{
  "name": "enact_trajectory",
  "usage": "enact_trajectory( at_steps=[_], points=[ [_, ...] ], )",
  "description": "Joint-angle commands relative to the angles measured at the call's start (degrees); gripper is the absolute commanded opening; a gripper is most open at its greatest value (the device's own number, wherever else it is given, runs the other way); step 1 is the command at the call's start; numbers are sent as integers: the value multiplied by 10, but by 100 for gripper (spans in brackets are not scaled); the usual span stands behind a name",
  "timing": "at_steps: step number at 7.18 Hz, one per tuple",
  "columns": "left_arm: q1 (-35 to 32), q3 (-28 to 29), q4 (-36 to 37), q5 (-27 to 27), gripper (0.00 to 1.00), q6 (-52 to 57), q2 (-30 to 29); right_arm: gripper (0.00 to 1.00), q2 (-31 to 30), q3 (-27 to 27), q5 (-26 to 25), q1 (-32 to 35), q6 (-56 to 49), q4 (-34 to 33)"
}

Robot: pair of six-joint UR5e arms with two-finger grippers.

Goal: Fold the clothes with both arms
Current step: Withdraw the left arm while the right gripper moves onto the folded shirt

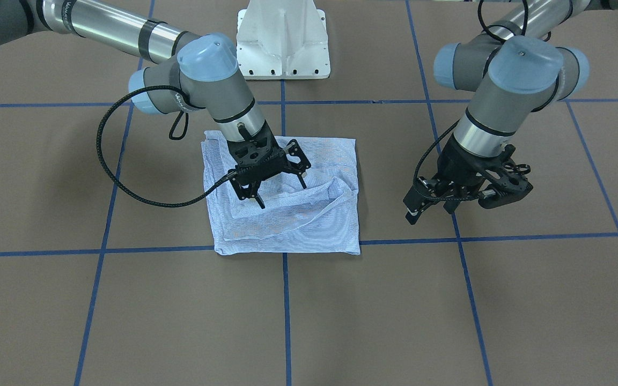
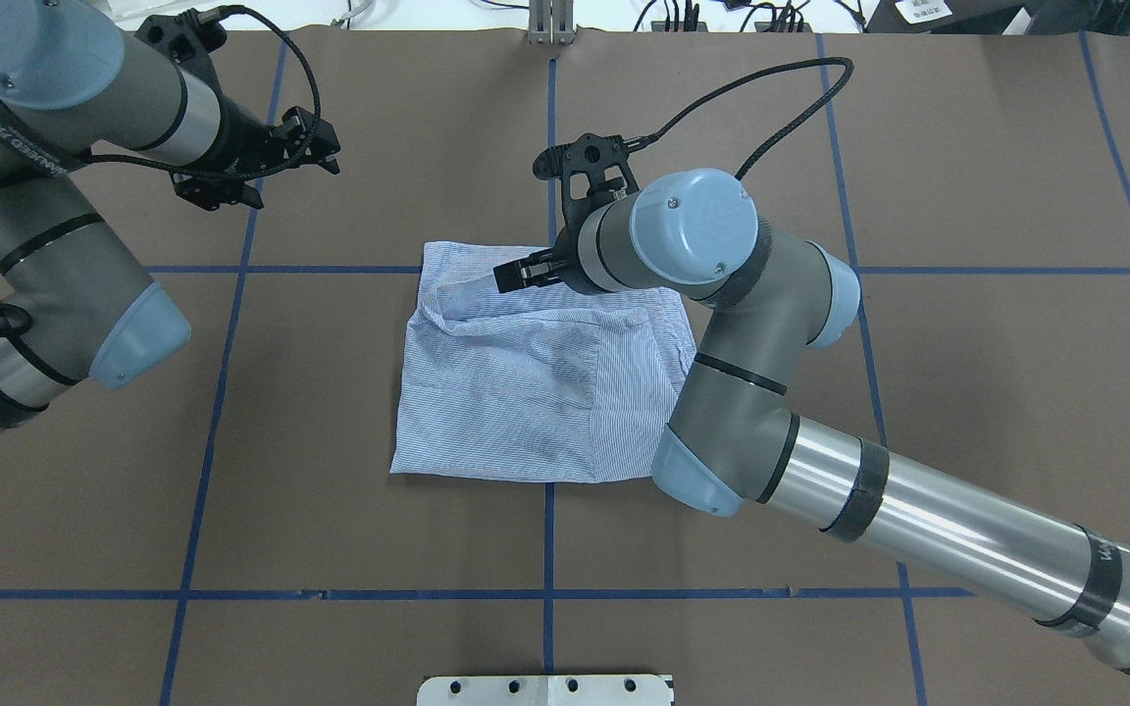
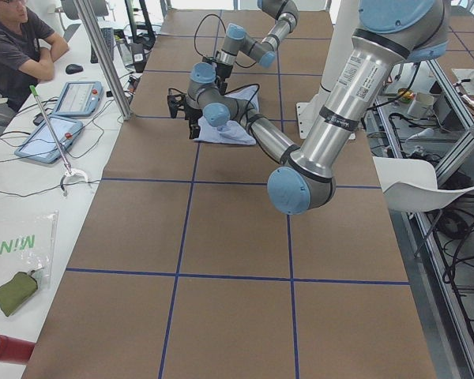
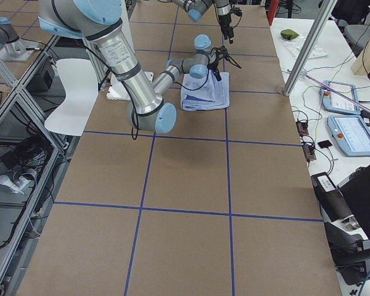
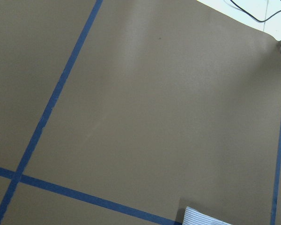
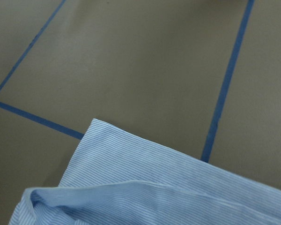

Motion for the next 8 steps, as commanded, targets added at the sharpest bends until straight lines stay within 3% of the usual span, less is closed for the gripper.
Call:
enact_trajectory(
  at_steps=[1,3,6,7,8],
  points=[
    [0,0,0,-10,99,0,0,98,12,-36,-21,-4,-100,58],
    [0,1,0,-11,99,0,0,98,17,-97,-22,-6,-102,122],
    [0,2,0,-12,99,0,0,98,7,-91,-20,-33,-111,123],
    [0,2,1,-12,99,0,0,94,2,-90,-19,-38,-111,122],
    [0,3,1,-12,99,-1,0,83,-2,-91,-15,-38,-111,122]
  ],
)
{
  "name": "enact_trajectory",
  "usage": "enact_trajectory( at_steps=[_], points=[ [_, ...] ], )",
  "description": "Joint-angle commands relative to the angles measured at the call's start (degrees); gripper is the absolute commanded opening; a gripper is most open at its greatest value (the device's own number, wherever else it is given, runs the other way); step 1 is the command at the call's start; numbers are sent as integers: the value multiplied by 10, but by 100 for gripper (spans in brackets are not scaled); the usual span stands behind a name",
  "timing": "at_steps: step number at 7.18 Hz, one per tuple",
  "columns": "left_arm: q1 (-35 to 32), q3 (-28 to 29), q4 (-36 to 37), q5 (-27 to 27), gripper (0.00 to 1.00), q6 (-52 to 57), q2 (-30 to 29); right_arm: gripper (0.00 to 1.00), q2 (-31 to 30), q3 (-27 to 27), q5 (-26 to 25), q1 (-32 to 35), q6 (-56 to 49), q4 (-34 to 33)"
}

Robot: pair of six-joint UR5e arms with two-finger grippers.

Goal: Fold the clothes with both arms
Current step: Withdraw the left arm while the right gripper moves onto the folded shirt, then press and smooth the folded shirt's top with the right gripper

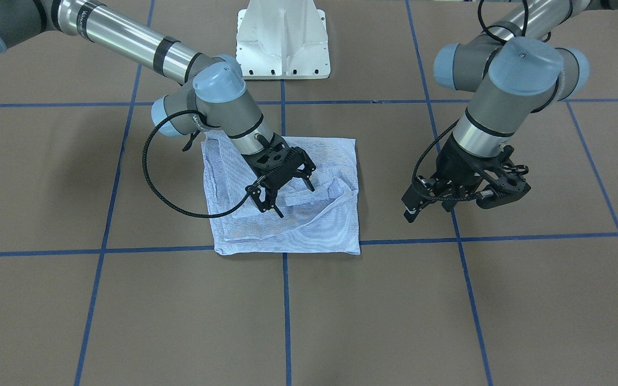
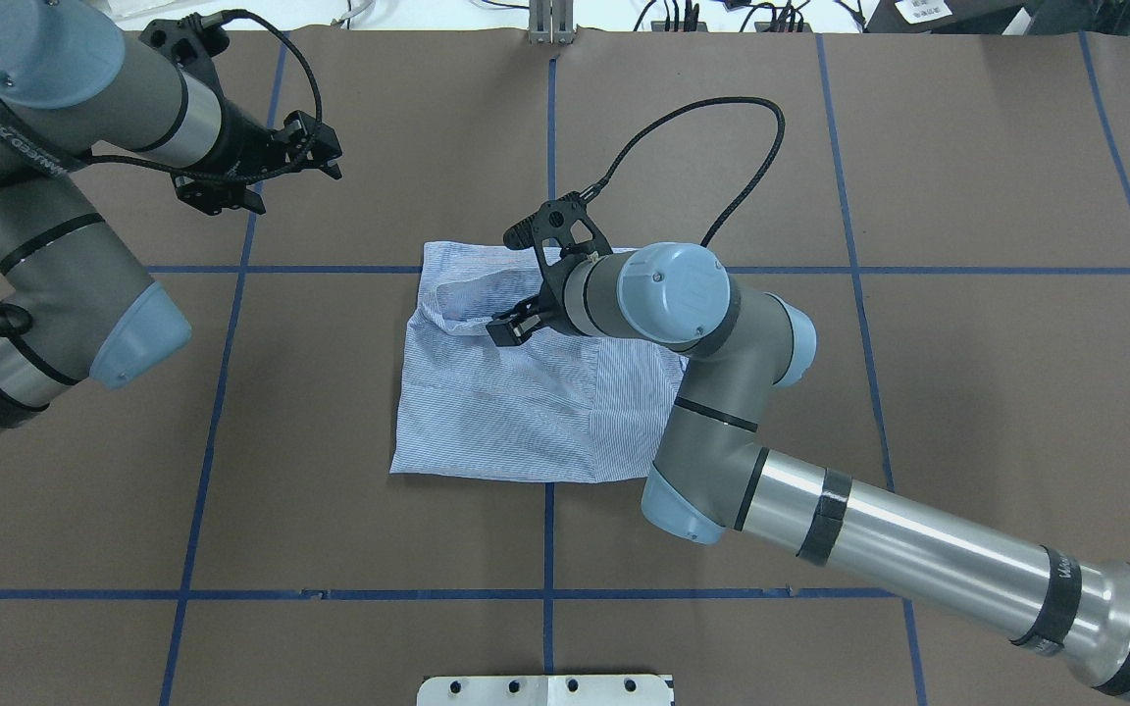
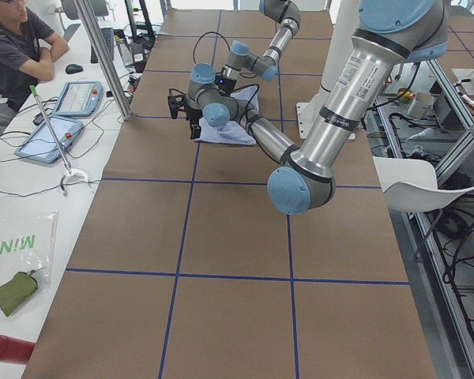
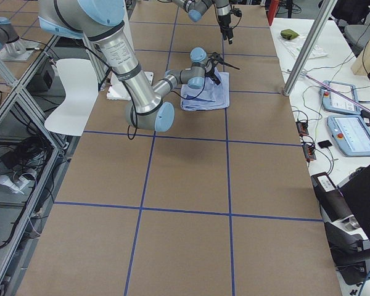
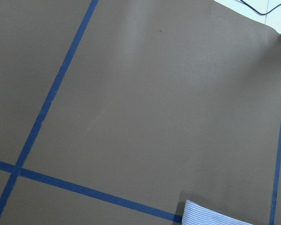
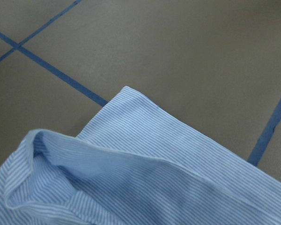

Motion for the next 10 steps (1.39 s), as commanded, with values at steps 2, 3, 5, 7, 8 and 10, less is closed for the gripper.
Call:
enact_trajectory(
  at_steps=[2,3,5,7,8,10],
  points=[
    [0,1,0,0,99,-1,0,68,-9,2,6,-3,3,0],
    [0,1,0,0,99,-1,0,17,-5,5,4,-8,15,-8],
    [1,1,-1,0,99,-1,0,0,-6,5,5,-8,23,-6],
    [1,5,-5,0,99,-1,0,0,-6,5,5,-7,23,-5],
    [1,6,-6,1,99,-2,0,0,0,4,4,-3,25,-6],
    [1,5,-3,1,99,-2,-1,0,42,-30,1,30,24,-44]
  ],
)
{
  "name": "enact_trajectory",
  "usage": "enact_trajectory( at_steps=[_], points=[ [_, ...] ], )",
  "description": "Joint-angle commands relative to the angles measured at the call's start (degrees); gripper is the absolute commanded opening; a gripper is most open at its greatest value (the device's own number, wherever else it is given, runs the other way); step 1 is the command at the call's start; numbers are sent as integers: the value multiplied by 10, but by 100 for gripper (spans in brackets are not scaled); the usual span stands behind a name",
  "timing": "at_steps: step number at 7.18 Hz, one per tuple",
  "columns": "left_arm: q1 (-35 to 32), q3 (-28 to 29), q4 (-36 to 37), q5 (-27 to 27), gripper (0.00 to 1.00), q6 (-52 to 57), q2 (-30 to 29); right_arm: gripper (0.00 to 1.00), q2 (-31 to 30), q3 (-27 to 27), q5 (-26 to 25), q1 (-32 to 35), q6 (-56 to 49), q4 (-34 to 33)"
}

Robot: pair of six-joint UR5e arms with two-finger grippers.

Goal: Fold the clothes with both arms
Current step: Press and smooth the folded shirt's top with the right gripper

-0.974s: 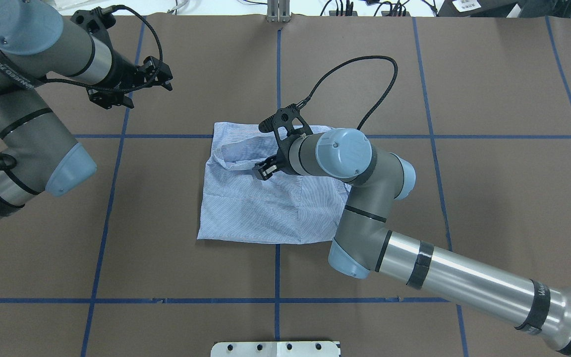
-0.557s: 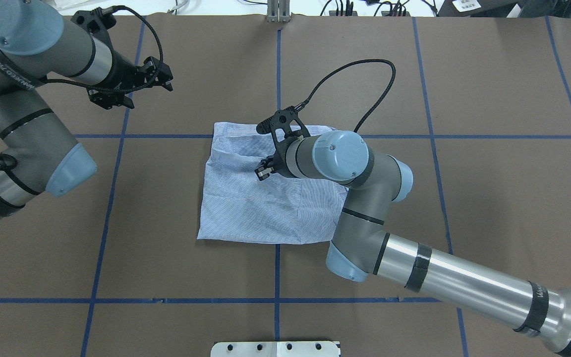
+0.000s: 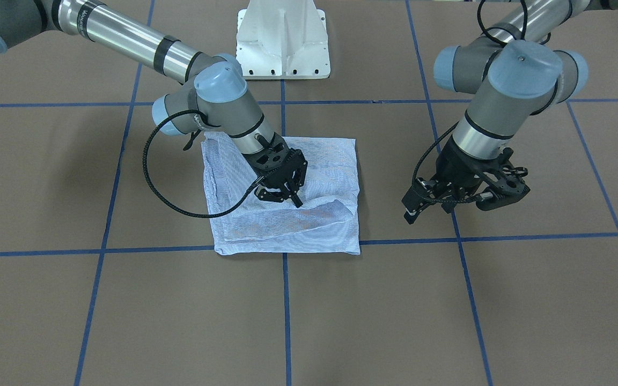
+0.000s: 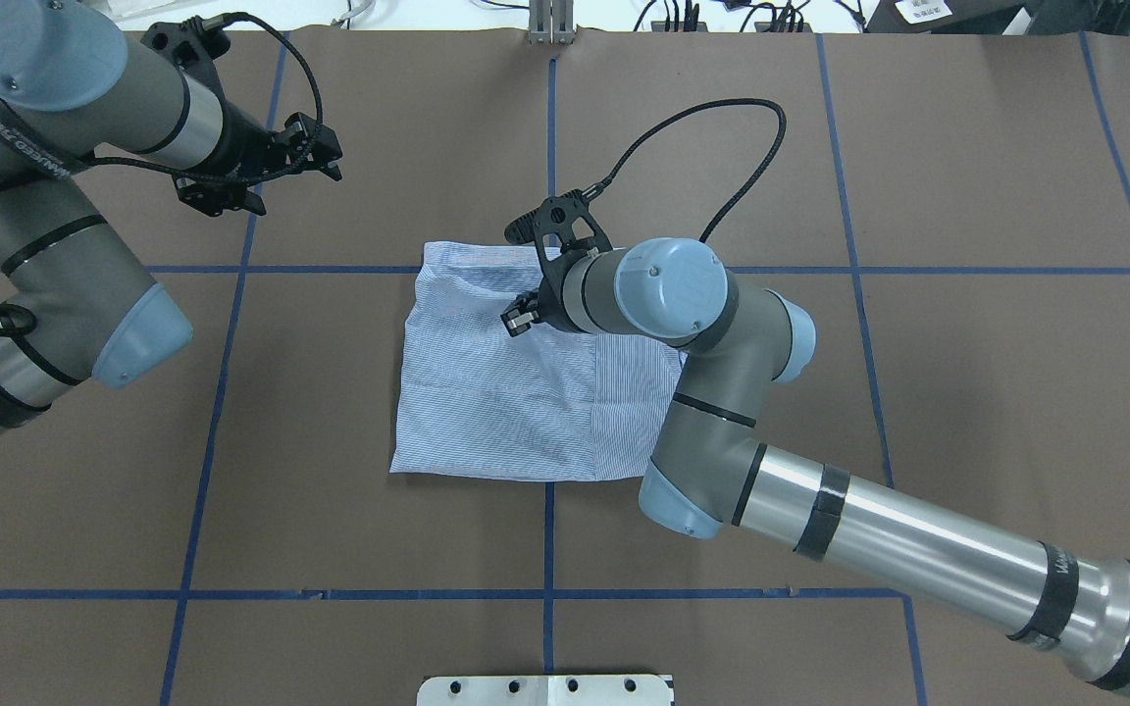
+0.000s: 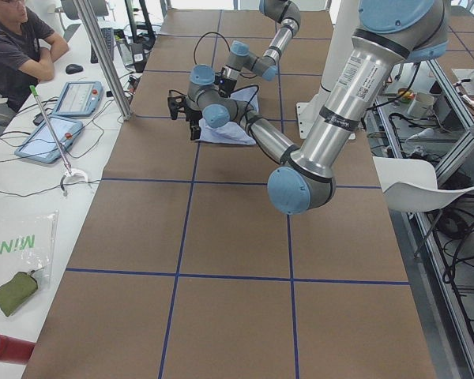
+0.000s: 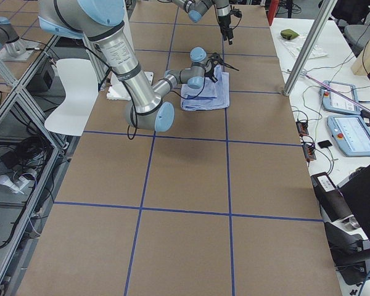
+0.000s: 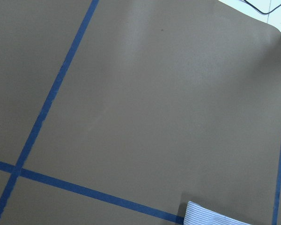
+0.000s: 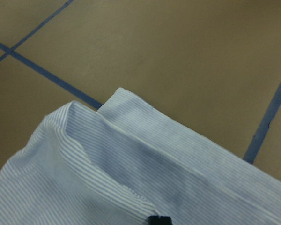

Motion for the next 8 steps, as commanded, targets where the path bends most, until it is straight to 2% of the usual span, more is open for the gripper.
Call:
enact_trajectory(
  at_steps=[1,3,4,5,7,8],
  points=[
    [0,-1,1,-1,99,0,-1,0,58,-59,-3,27,-1,-27],
    [0,-6,3,0,99,0,-2,0,77,-100,-19,27,-2,-27],
    [0,-6,3,0,99,0,-2,18,78,-101,-20,27,0,-27],
    [0,-6,3,0,99,0,-3,96,78,-100,-20,28,29,-26],
    [0,-6,1,0,99,0,-3,99,97,-98,-15,46,55,-37],
    [0,-7,0,0,99,2,-2,99,99,-85,-1,58,57,-68]
  ],
)
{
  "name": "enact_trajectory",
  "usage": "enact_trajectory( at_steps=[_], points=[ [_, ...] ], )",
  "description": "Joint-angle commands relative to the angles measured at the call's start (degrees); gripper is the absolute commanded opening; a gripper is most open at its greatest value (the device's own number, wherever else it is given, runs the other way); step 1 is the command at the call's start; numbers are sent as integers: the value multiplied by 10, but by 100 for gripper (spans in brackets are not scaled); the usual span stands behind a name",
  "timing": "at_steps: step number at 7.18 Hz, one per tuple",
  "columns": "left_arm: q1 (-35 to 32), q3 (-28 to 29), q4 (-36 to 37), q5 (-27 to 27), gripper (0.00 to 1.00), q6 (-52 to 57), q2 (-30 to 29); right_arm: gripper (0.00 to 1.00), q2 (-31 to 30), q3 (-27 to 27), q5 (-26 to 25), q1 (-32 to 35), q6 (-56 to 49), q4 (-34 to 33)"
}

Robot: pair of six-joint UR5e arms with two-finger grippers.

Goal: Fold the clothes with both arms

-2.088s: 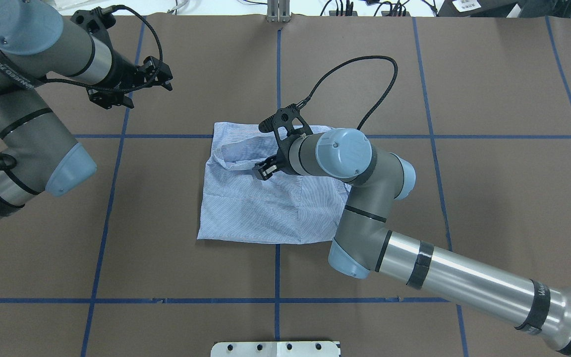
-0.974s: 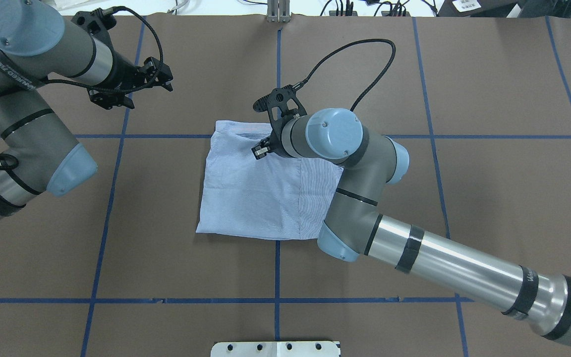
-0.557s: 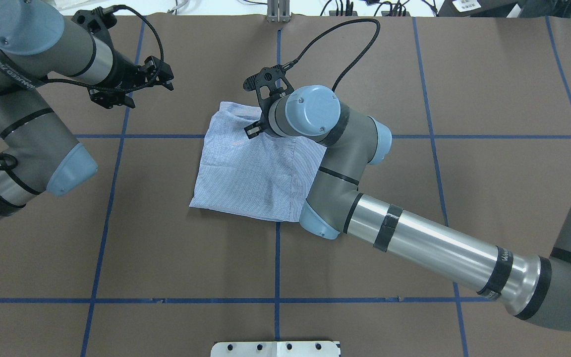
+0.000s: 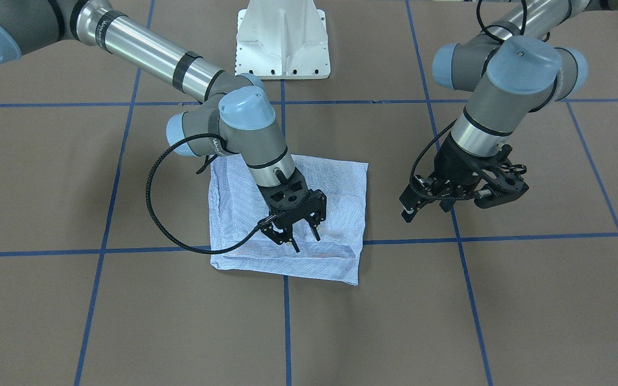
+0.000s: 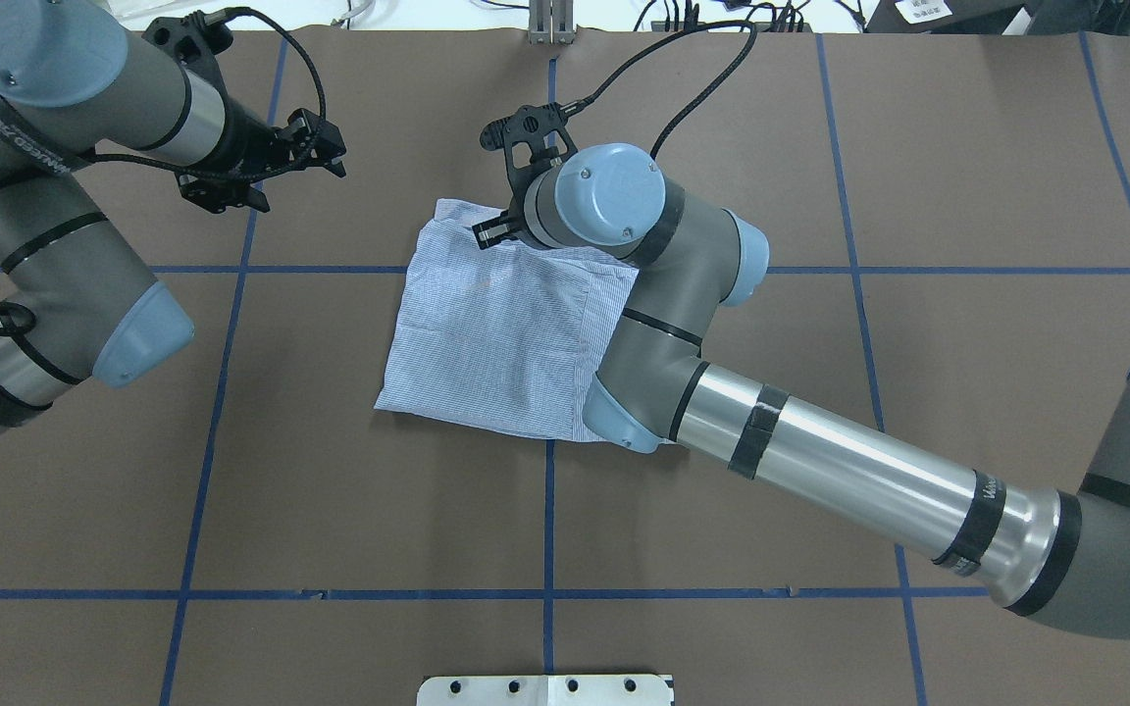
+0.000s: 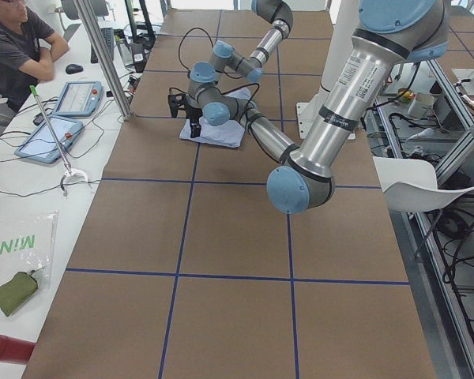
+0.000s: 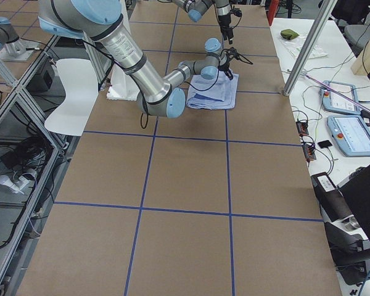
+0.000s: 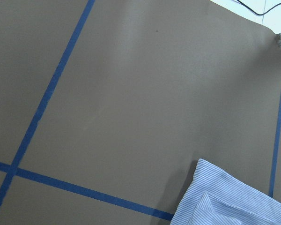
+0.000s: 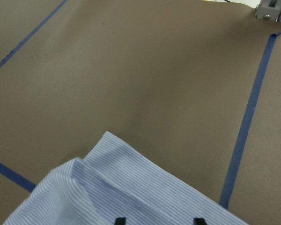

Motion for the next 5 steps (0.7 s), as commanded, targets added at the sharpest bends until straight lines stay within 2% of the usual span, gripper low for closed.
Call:
enact_trajectory(
  at_steps=[1,2,3,4,5],
  points=[
    [-3,-1,-2,1,99,17,1,99,-1,51,82,50,9,-92],
    [-24,-1,2,-1,99,73,3,99,-42,139,177,110,8,-189],
    [-52,-2,3,-17,99,128,5,99,-136,262,239,166,-9,-260],
    [-92,-7,5,-45,99,192,33,99,-222,351,251,204,-61,-307],
    [-124,-18,6,-54,99,283,67,99,-266,399,251,243,-152,-386]
  ],
)
